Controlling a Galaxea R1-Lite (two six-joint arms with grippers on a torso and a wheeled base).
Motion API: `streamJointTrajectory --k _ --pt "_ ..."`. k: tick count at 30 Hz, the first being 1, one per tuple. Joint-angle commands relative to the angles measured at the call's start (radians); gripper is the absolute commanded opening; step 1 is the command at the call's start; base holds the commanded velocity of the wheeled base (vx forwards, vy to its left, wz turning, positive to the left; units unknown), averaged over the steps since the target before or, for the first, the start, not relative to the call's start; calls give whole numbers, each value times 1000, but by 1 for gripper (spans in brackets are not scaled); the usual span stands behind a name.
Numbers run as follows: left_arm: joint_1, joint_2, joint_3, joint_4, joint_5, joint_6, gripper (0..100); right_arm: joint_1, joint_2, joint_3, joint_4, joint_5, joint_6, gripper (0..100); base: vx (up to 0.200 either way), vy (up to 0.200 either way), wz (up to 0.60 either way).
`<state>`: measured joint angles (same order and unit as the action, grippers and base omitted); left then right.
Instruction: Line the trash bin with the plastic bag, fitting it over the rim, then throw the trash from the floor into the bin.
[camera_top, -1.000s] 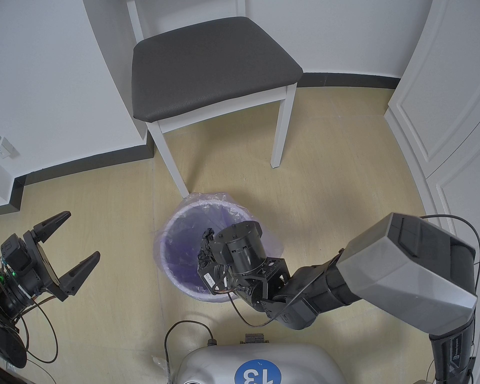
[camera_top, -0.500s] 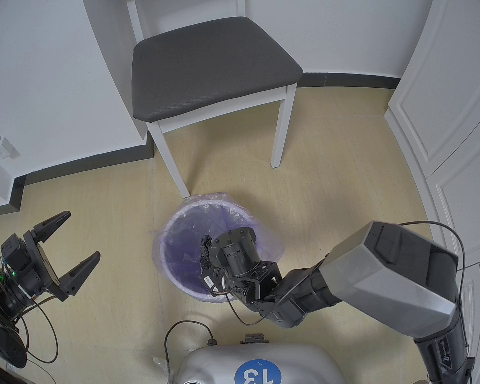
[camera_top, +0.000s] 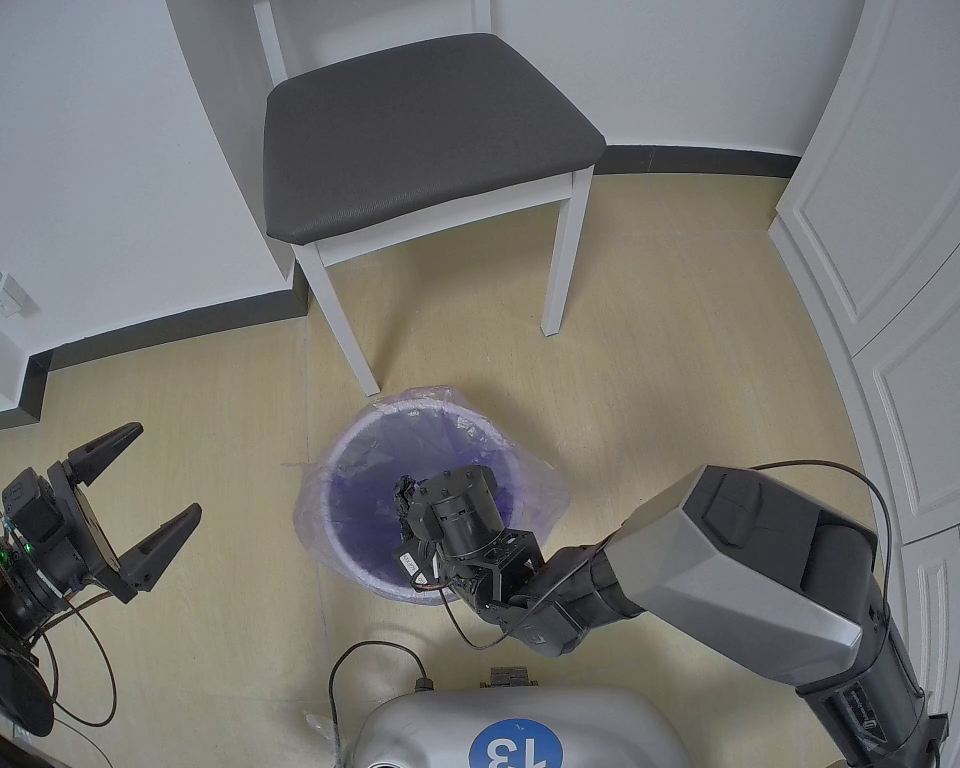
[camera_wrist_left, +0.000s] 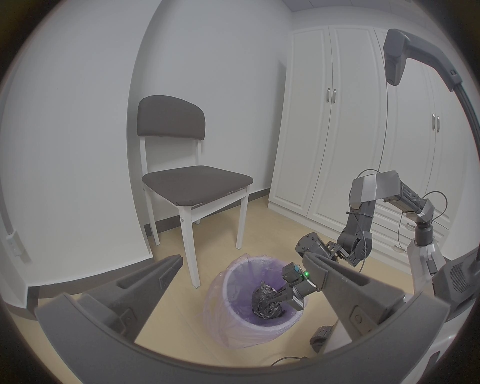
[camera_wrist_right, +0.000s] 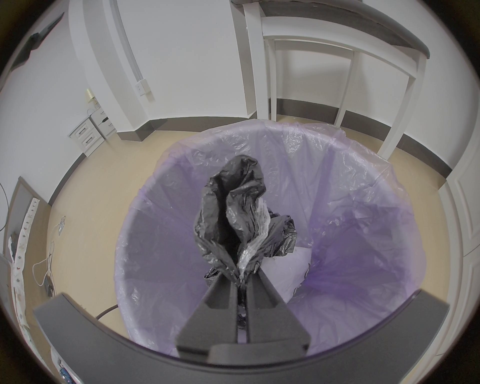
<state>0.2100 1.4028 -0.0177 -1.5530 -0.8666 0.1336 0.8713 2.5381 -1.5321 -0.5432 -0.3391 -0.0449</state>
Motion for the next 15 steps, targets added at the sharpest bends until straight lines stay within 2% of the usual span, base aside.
streamJointTrajectory --k 1,15 --pt "0 2 16 -18 0 0 100 8 -21 12 3 -1 -1 100 0 0 0" --pt "2 8 16 -18 -2 0 100 8 -147 81 9 -1 -13 100 0 0 0"
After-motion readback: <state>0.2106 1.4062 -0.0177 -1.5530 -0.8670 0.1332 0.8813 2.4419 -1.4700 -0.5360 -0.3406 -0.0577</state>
